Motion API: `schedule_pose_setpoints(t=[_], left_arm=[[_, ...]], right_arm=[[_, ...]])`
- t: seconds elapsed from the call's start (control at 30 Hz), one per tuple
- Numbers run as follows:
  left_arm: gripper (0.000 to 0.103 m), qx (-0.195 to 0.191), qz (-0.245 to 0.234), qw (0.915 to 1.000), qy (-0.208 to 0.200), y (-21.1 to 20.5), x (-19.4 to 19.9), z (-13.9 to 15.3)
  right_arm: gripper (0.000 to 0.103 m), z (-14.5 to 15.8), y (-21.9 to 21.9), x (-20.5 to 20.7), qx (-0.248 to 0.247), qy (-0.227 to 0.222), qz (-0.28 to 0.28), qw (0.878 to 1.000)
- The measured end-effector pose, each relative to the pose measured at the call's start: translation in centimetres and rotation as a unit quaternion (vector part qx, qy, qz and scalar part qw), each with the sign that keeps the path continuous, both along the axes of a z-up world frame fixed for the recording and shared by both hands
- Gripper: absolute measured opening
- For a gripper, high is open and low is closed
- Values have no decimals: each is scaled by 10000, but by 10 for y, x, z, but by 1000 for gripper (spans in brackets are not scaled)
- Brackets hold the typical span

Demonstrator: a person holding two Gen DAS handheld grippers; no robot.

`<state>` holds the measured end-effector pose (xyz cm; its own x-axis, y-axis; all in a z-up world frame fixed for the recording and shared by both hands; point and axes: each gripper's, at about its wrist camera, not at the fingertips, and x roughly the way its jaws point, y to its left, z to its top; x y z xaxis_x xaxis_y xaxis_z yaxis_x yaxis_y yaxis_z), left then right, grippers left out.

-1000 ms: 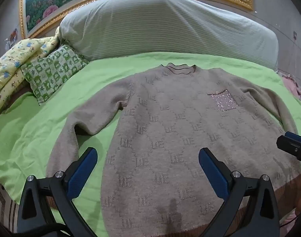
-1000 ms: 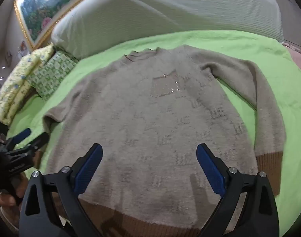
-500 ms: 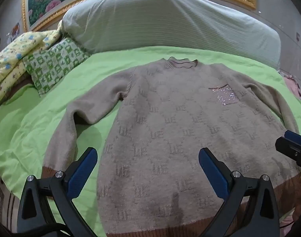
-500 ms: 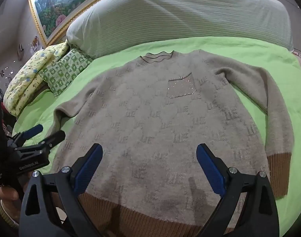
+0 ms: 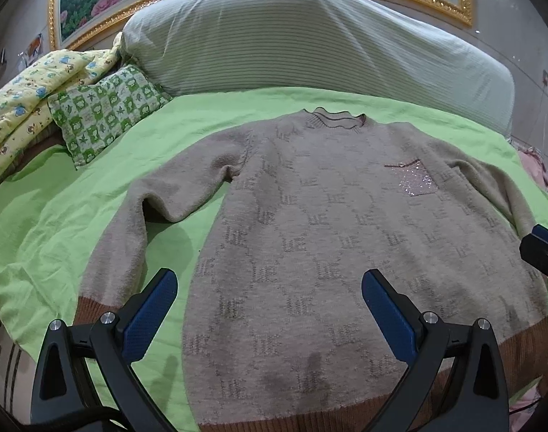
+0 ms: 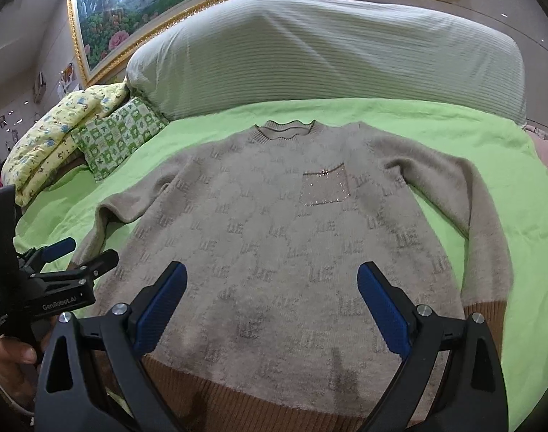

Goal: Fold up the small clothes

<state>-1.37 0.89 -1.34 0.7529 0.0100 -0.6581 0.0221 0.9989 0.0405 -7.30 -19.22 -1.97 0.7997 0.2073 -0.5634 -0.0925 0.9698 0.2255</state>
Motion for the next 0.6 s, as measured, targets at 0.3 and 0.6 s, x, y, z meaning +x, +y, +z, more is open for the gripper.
schedule_pose_setpoints(t=[0.3, 0.6], left_arm=[[103, 28, 58, 10000, -40, 1, -1, 4], [103, 49, 210, 9998, -9, 5, 1, 4]], right_arm=[[96, -1, -3, -1, 144, 89, -71, 9998], [96, 0, -4, 0, 209, 107, -58, 9997]])
